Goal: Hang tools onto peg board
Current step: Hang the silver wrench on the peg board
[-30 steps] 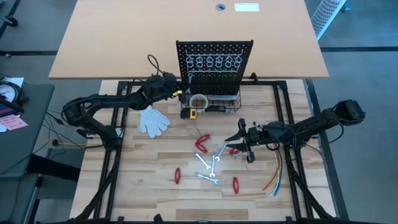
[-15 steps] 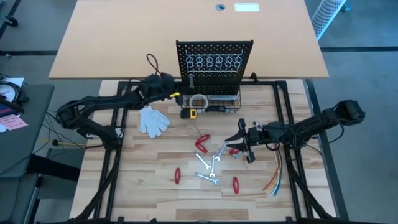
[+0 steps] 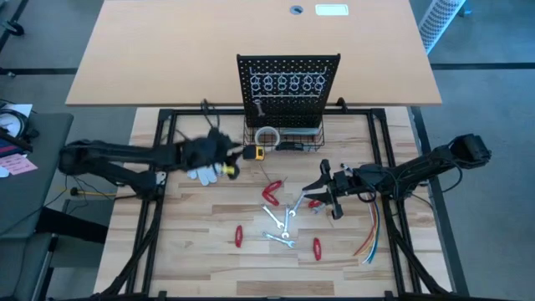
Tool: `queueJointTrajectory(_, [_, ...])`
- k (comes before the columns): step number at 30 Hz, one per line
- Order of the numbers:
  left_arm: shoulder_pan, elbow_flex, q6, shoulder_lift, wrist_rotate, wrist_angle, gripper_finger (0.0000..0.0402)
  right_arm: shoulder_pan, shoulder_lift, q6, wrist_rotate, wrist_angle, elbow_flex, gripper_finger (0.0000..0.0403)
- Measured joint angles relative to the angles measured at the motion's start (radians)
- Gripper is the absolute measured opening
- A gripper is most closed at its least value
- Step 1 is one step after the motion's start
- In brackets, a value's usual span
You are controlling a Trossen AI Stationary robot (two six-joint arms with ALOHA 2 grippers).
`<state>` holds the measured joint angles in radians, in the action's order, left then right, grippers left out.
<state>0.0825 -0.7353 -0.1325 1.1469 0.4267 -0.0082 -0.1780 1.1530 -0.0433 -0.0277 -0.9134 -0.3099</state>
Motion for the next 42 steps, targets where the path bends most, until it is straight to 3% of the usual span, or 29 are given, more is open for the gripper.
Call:
queueJointTrajectory(7, [-0.281,0.141,-0.163,0.000,0.254,0.084,0.0096,-0.024,0.039,0.000,0.002,-0.039,0.000,0.0102])
queueJointTrajectory(12, [-0.437,0.284,-0.230,0.029,0.412,0.285,0.0095,-0.053,0.219,0.037,0.002,-0.114,-0.061,0.0102])
queueJointTrajectory(16, [-0.500,0.355,-0.235,0.111,0.495,0.487,0.0094,-0.050,0.396,0.044,0.003,-0.059,-0.179,0.0106])
queueJointTrajectory(25, [-0.510,0.304,-0.221,0.340,0.502,0.566,0.0094,-0.026,0.637,-0.030,-0.001,0.479,-0.533,0.0184])
queueJointTrajectory(31, [-0.503,0.256,-0.181,0.414,0.501,0.566,0.0094,-0.029,0.746,-0.195,-0.135,0.891,-0.761,0.0202])
queueJointTrajectory(42, [-0.502,0.248,-0.176,0.417,0.503,0.568,0.0095,-0.044,0.887,-0.240,-0.137,0.924,-0.829,0.0165])
